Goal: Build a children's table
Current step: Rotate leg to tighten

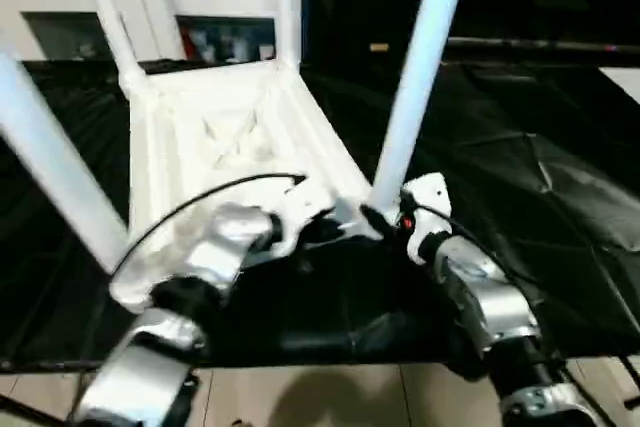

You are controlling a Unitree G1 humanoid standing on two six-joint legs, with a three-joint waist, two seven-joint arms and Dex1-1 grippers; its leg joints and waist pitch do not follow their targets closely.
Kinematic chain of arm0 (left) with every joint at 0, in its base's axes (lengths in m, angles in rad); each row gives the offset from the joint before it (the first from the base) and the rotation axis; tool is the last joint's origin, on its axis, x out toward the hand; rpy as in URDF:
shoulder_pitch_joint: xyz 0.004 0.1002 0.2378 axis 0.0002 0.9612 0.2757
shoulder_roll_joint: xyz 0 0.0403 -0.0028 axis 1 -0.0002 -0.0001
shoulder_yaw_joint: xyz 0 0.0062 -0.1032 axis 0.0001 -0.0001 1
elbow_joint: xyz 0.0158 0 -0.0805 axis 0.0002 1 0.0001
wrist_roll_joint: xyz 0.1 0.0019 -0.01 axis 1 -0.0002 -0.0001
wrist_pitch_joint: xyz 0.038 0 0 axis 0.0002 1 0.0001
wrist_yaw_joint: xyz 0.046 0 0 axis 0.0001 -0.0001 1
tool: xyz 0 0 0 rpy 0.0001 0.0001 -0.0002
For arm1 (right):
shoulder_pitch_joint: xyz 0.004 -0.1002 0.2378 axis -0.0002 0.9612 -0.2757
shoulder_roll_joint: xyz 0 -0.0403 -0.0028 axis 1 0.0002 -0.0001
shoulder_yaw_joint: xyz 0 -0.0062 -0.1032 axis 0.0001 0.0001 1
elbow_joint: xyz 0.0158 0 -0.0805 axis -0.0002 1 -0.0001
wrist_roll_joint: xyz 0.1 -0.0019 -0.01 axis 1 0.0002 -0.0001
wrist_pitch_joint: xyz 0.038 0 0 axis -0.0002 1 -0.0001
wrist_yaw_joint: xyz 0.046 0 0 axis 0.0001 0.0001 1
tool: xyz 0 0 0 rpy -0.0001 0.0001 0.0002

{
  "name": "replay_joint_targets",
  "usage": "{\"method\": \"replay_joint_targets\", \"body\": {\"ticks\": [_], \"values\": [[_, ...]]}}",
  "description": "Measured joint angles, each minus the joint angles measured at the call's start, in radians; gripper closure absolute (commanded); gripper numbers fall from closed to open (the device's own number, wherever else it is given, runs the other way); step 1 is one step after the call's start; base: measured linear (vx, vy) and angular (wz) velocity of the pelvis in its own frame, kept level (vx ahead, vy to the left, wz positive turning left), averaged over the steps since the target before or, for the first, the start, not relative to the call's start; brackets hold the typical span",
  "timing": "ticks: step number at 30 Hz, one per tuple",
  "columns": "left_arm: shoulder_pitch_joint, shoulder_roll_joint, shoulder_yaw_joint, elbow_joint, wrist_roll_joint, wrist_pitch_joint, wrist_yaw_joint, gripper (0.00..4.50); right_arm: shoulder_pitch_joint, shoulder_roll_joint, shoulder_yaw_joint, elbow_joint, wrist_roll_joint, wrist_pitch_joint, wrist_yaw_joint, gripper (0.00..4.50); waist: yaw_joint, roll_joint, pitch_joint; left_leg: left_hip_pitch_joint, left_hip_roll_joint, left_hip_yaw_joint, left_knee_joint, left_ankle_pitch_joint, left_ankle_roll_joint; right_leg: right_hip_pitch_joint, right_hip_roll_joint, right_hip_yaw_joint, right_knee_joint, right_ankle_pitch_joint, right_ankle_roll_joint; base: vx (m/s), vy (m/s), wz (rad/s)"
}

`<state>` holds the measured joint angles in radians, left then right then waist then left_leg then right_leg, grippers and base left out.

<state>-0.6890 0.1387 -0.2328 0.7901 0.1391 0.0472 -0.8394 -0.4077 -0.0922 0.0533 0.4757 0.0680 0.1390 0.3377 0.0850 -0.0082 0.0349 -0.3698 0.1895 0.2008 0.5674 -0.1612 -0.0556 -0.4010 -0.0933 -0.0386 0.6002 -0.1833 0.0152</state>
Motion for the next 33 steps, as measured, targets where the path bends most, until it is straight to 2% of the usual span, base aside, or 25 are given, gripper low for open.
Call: {"method": "replay_joint_targets", "body": {"ticks": [6,8,14,18,21,29,33], "values": [[-0.014,-0.018,0.001,0.020,0.007,-0.003,0.029,4.50,-0.012,0.022,-0.014,0.028,-0.008,-0.029,-0.052,1.84,0.002,0.002,-0.001,-0.001,0.000,0.000,-0.003,0.000,0.000,-0.001,0.000,-0.001,-0.001,0.000,-0.001,0.000,0.000,0.00],[-0.014,-0.016,0.001,0.020,0.007,-0.004,0.019,4.50,-0.012,0.022,-0.021,0.030,-0.001,-0.033,-0.038,1.28,0.002,0.002,-0.001,-0.001,0.000,0.000,-0.003,0.000,0.000,-0.001,0.000,-0.001,-0.001,0.000,-0.001,0.000,0.000,0.00],[0.001,0.027,0.010,-0.003,-0.021,-0.007,-0.065,4.50,-0.011,-0.049,0.004,0.014,0.025,-0.030,0.150,0.69,-0.003,0.002,-0.001,-0.002,0.001,0.000,-0.004,0.000,0.000,-0.002,0.001,-0.001,-0.002,0.000,-0.001,0.000,0.000,0.00],[0.028,0.076,0.012,-0.032,-0.042,-0.030,-0.162,4.50,-0.006,-0.143,0.061,-0.069,0.056,-0.008,0.340,0.69,-0.001,0.002,-0.001,-0.001,0.002,0.000,-0.004,0.000,0.000,-0.002,0.002,-0.002,0.000,0.000,-0.001,0.000,0.000,0.00],[0.050,0.122,0.012,-0.053,-0.063,-0.048,-0.242,4.50,0.013,-0.200,0.074,-0.121,0.087,0.022,0.469,0.69,0.002,0.001,0.000,-0.001,0.002,0.000,-0.003,0.000,0.000,-0.002,0.001,-0.002,0.000,0.000,-0.001,0.000,0.000,0.00],[0.081,0.191,0.013,-0.103,-0.103,-0.044,-0.372,4.50,0.017,-0.271,0.096,-0.147,0.122,0.056,0.605,0.69,0.001,-0.004,0.003,-0.002,0.002,0.000,-0.002,0.000,0.000,-0.002,0.001,-0.002,0.000,0.001,-0.002,0.000,0.000,0.00],[0.086,0.201,0.019,-0.108,-0.106,-0.044,-0.388,4.50,0.016,-0.271,0.097,-0.149,0.122,0.059,0.611,1.06,0.001,-0.004,0.003,-0.002,0.002,0.000,-0.003,0.000,0.000,-0.003,0.001,-0.002,0.000,0.001,-0.001,0.000,0.000,0.00]]}}
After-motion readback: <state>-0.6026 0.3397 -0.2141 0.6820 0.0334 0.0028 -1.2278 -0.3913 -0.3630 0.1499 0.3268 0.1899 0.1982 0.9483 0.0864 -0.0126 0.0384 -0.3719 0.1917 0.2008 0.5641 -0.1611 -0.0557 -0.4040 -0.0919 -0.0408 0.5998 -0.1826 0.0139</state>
